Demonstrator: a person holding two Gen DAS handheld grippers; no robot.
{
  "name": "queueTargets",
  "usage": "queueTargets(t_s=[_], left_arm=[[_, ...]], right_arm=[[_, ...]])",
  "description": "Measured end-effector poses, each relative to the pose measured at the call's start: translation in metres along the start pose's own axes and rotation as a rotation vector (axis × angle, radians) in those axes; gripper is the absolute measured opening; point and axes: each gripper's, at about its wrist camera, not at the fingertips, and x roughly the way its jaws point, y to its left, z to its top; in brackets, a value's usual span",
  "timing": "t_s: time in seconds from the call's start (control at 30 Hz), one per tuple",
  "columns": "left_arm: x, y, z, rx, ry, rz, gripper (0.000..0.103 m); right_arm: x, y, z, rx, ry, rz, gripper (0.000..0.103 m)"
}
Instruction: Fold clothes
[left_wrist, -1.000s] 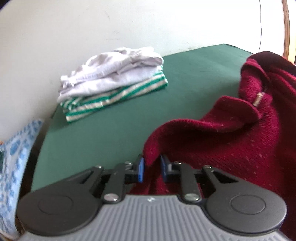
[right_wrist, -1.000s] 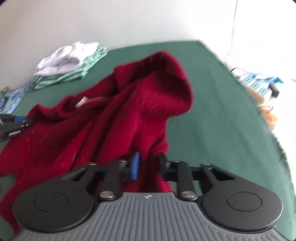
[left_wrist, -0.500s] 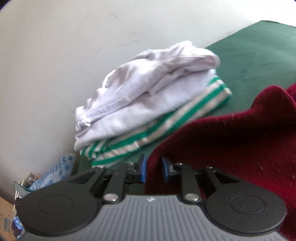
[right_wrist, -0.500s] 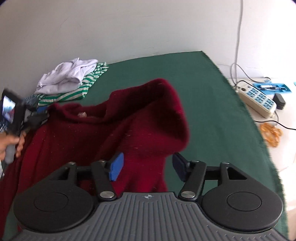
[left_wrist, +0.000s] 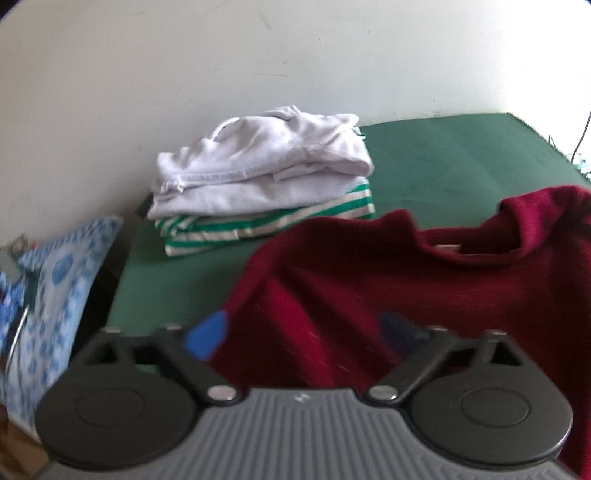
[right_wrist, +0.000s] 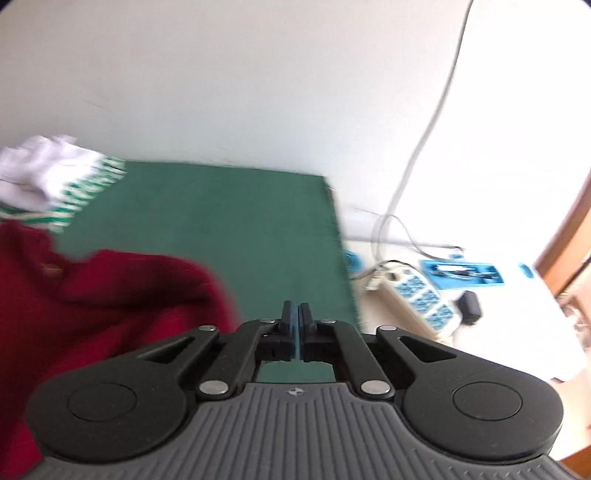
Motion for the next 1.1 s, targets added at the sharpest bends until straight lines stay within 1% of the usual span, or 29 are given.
queueTargets(t_s=[0.03,0.07,0.1,0.13,0.17,0.2,0.27,0.37,0.43,0.47,0.53,0.63,0.73,0.9,1.1], left_arm=[[-0.009,-0.007,-0.001,-0.014,-0.002,-0.003,0.098],[-0.017,-0.013,-0.003,-0.019,-0.01,-0.008,0.101],[-0.022,-0.019,-0.004,-0.025,-0.008,-0.009,0.103],[-0.025,-0.023,-0.004,-0.036,0.001,-0.002,0.103],[-0.027,-0.026,-0.005,-0.048,0.009,0.004,0.103],[-0.026,-0.026,-0.004,-0.06,0.017,0.006,0.103],[-0.029,-0.029,-0.006,-0.09,0.045,0.016,0.103],[-0.034,-0.027,-0.014,-0.127,0.072,0.025,0.103],[-0.036,-0.024,-0.02,-0.144,0.08,0.037,0.103],[-0.036,-0.023,-0.023,-0.145,0.086,0.044,0.103],[-0.036,-0.021,-0.029,-0.133,0.104,0.05,0.103],[-0.036,-0.02,-0.039,-0.104,0.121,0.045,0.103],[-0.038,-0.02,-0.047,-0.065,0.126,0.02,0.103],[-0.045,-0.02,-0.057,-0.02,0.117,-0.047,0.103],[-0.052,-0.022,-0.069,0.02,0.114,-0.1,0.103]], right_arm=[[0.008,-0.004,0.004,-0.002,0.0,-0.045,0.009],[0.012,-0.004,0.007,0.01,0.008,-0.082,0.015],[0.011,-0.001,0.009,0.043,0.029,-0.055,0.024],[0.007,0.004,0.007,0.083,0.049,0.041,0.042],[0.002,0.01,0.004,0.117,0.068,0.136,0.051],[-0.006,0.02,-0.003,0.131,0.083,0.213,0.059],[-0.025,0.047,-0.021,0.129,0.093,0.281,0.059],[-0.051,0.075,-0.05,0.154,0.109,0.298,0.067],[-0.062,0.082,-0.062,0.171,0.136,0.319,0.071],[-0.069,0.087,-0.069,0.183,0.14,0.315,0.073],[-0.085,0.095,-0.075,0.211,0.146,0.294,0.083],[-0.095,0.102,-0.086,0.266,0.179,0.28,0.085],[-0.103,0.106,-0.091,0.289,0.233,0.198,0.085],[-0.119,0.106,-0.104,0.361,0.234,0.094,0.085],[-0.136,0.115,-0.129,0.367,0.255,-0.011,0.084]])
